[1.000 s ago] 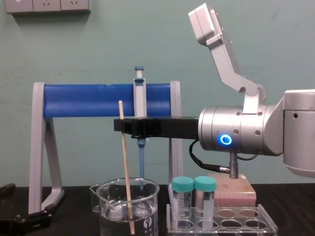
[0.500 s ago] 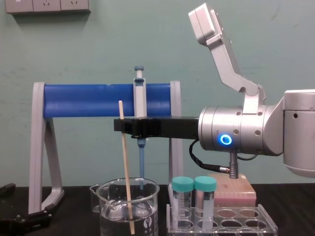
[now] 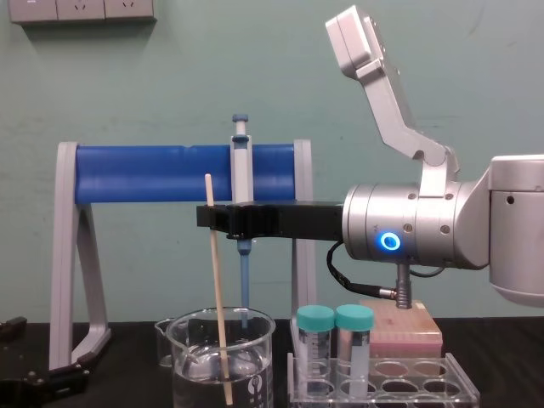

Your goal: Hold the thermometer with one hand and immerse one end into the beaker, then reinsert it into the test tube rack.

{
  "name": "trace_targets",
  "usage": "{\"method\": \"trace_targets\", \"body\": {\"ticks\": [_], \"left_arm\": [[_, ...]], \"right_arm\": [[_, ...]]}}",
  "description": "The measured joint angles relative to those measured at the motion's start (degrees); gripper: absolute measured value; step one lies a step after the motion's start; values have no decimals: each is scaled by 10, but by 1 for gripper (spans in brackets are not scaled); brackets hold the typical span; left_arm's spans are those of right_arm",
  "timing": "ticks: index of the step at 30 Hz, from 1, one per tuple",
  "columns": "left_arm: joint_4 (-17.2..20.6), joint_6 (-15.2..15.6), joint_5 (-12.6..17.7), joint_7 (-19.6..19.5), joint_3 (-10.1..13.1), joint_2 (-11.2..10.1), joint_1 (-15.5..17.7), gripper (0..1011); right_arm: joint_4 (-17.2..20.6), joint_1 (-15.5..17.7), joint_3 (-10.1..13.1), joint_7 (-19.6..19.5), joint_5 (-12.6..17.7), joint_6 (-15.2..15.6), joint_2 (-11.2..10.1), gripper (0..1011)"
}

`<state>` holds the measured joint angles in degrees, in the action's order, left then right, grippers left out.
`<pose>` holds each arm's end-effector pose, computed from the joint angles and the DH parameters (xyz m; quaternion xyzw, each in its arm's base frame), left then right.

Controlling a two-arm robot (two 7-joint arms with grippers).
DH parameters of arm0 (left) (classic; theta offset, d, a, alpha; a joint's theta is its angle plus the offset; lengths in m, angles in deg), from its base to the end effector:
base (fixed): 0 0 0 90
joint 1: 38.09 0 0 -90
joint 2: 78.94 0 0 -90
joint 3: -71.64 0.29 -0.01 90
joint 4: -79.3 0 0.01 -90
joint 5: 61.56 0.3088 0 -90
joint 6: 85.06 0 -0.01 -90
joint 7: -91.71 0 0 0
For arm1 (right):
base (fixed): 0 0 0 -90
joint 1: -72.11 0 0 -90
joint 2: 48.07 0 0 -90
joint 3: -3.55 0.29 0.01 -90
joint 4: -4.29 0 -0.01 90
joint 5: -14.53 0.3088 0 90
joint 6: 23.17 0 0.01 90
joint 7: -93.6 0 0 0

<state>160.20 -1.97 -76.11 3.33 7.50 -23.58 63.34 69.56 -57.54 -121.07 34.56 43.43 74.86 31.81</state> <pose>0.3581 0.0827 -0.3023 0.1414 -0.1324 0.5799 0.7913 0.4776 0.0892 -0.1968 -0.0137 0.0213 -0.2849 0.9582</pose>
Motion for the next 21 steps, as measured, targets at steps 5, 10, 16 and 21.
{"method": "trace_targets", "body": {"ticks": [5,10,16,21], "left_arm": [[0,0,0,0,0,0,0,1004],[0,0,0,0,0,0,0,1004],[0,0,0,0,0,0,0,1004],[0,0,0,0,0,0,0,1004]], "right_arm": [[0,0,0,0,0,0,0,55],[0,0,0,0,0,0,0,55],[0,0,0,0,0,0,0,55],[0,0,0,0,0,0,0,55]]}}
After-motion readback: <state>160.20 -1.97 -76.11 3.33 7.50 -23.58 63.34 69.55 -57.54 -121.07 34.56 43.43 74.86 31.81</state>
